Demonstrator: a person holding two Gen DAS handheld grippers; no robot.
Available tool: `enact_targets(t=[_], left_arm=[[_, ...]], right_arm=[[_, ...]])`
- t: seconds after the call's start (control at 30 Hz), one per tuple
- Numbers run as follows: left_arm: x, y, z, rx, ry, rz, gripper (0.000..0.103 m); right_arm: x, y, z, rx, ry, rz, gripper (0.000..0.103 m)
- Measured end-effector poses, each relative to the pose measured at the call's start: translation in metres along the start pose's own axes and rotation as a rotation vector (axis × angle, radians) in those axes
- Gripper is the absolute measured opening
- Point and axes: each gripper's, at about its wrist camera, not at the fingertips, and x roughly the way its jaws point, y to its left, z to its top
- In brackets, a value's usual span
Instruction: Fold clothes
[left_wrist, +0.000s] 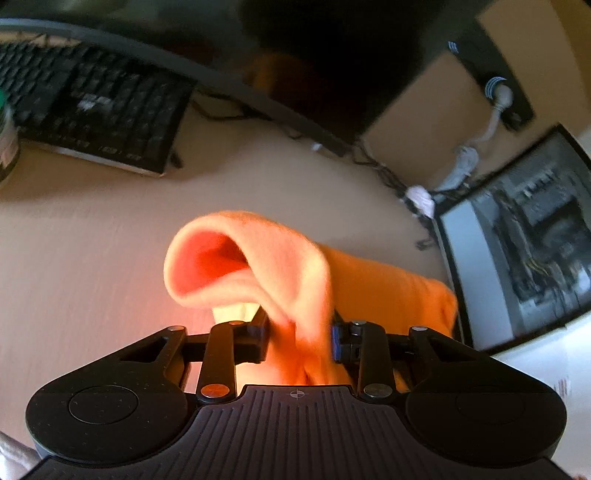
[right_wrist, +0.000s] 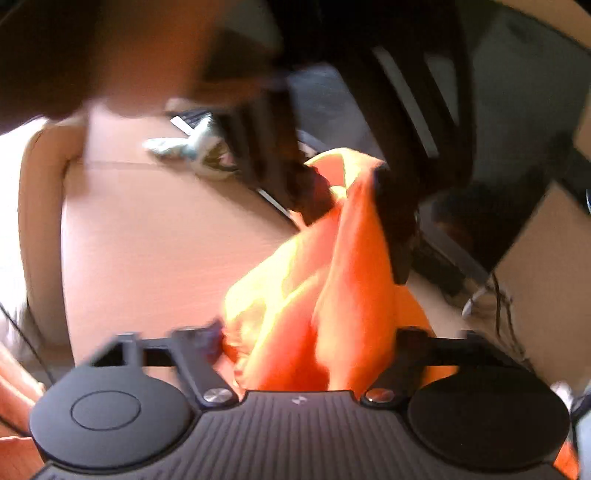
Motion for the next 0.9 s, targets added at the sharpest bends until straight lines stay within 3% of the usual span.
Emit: enact_targets(t=[0.07,0.1,0.13,0.17,0.23,0.3,0.4,0.5,0.6,0.8,0.9], left_arm=[[-0.015,0.000,0.005,0.026,-0.046,-0.033,0.060],[-0.025,0.001,0.009,0.032,-0.077,-0.053,0.067],[-0.033,0.003,0.012,0.031,-0.114,-0.068,0.083],[-0.041,0.006,0.015,0.029,-0.151,-0.082,0.091],[-0.050,0.009,0.018,0.058,-0.204,-0.094,0.094],[-0.043,0.009,0.018,0.102,-0.206,-0.073,0.094],[-0.014,0.004,0.012,0.168,-0.161,-0.047,0.094],[0.025,-0.005,0.003,0.198,-0.079,-0.033,0.094],[0.055,-0.016,-0.003,0.218,-0.011,-0.048,0.094],[0.104,-0.061,-0.010,0.379,0.064,0.061,0.095],[0.119,-0.081,-0.014,0.424,0.115,0.018,0.095]], right_arm=[[-0.005,-0.029,0.005,0.225,0.023,0.041,0.033],[-0.008,-0.044,0.007,0.338,0.034,0.062,0.032],[-0.011,-0.056,0.003,0.440,0.041,0.079,0.032],[-0.014,-0.067,-0.004,0.535,0.045,0.094,0.031],[-0.021,-0.090,-0.019,0.726,0.053,0.123,0.030],[-0.027,-0.112,-0.034,0.917,0.060,0.153,0.030],[-0.038,-0.141,-0.058,1.185,0.069,0.194,0.030],[-0.049,-0.143,-0.087,1.307,0.072,0.232,0.030],[-0.063,-0.144,-0.090,1.248,0.081,0.181,0.030],[-0.090,-0.146,-0.091,1.079,0.099,0.057,0.036],[-0.110,-0.134,-0.074,0.813,0.112,-0.087,0.041]])
